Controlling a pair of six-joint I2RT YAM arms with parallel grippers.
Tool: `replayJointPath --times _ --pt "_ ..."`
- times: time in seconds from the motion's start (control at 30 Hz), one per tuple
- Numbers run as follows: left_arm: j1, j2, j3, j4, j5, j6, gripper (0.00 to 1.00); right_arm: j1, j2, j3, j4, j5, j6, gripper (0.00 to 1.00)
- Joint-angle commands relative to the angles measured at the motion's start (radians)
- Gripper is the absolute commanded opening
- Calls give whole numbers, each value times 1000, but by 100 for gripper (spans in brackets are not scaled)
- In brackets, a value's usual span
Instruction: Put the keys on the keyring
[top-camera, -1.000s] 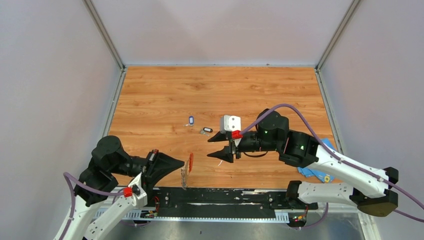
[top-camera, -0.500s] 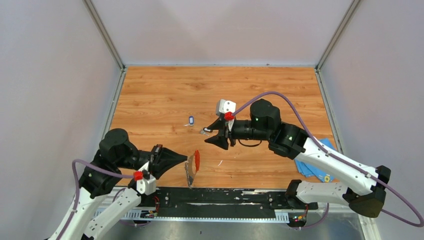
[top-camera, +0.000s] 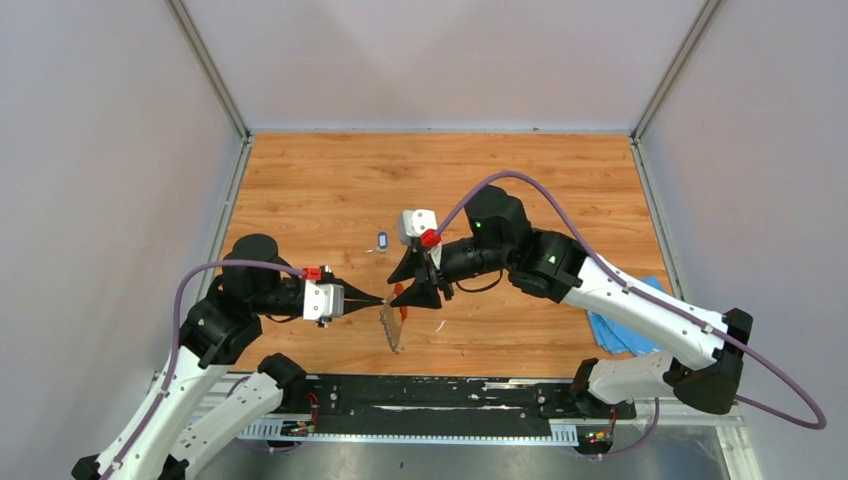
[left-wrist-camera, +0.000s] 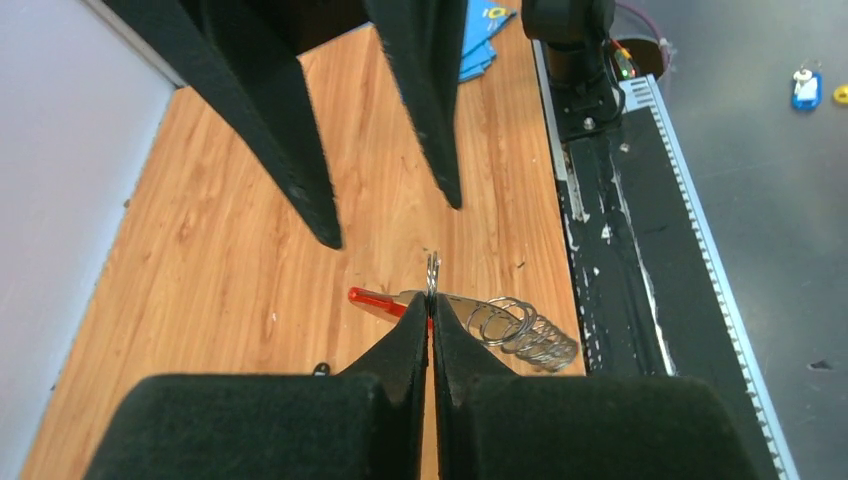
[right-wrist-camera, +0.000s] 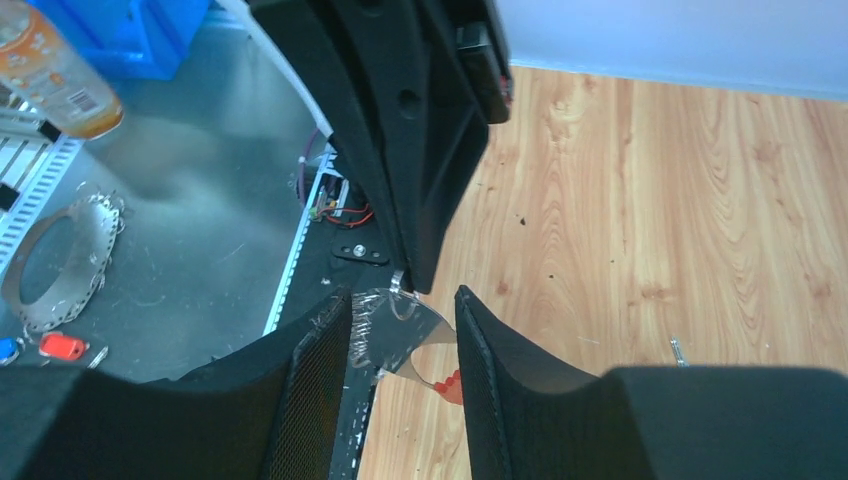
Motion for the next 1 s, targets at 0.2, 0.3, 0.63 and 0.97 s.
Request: replayJointPath --times 0.2,0.3,0.63,0.97 --pt "-4 -25 -17 89 -20 -138 0 55 66 108 -167 25 -107 35" --pt "-4 -30 -17 86 -25 -135 0 62 71 120 -179 58 -115 33" --pt "-4 -19 -4 70 -18 -146 0 90 82 141 -167 157 -119 21" --pt "-4 -17 1 68 -16 -142 0 98 107 146 -160 161 -106 9"
